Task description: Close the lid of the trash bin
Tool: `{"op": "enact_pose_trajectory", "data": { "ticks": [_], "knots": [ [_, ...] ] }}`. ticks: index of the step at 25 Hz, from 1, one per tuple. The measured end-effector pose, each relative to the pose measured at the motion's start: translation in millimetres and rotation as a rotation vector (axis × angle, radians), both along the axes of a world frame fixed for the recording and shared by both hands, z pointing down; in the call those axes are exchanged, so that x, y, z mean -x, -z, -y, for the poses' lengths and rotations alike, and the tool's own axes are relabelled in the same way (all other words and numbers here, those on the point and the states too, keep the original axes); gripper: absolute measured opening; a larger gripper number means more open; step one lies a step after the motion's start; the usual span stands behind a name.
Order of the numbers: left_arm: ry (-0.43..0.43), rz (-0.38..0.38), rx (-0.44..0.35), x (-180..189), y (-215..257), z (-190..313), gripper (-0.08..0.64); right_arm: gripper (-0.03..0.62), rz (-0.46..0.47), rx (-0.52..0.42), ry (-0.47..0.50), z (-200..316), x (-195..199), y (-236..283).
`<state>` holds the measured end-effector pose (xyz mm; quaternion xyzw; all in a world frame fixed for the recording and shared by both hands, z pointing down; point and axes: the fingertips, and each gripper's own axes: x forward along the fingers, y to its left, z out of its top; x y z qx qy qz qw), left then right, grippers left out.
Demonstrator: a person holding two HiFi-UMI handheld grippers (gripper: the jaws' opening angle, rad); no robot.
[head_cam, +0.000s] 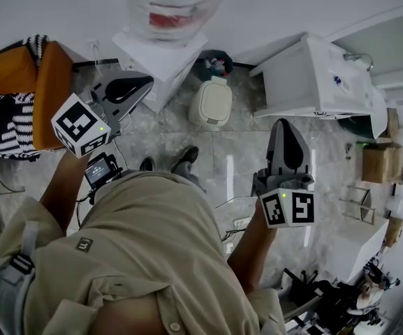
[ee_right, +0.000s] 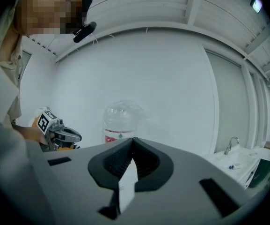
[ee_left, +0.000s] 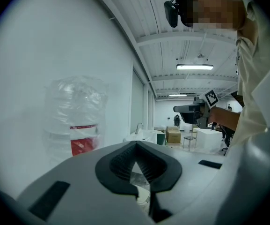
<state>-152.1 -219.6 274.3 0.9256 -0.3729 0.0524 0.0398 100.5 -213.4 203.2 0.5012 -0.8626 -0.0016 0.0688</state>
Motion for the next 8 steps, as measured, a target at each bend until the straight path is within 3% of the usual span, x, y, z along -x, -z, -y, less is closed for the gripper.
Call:
{"op": "enact_pose_trajectory", "data": {
  "ticks": [8],
  "knots": [
    [0.0,-0.005,0.018,-2.4,-1.3,3.9,0.014,0.021,-0.001,0.025,-0.005,2.6,-1.5,-11.3]
  ]
}}
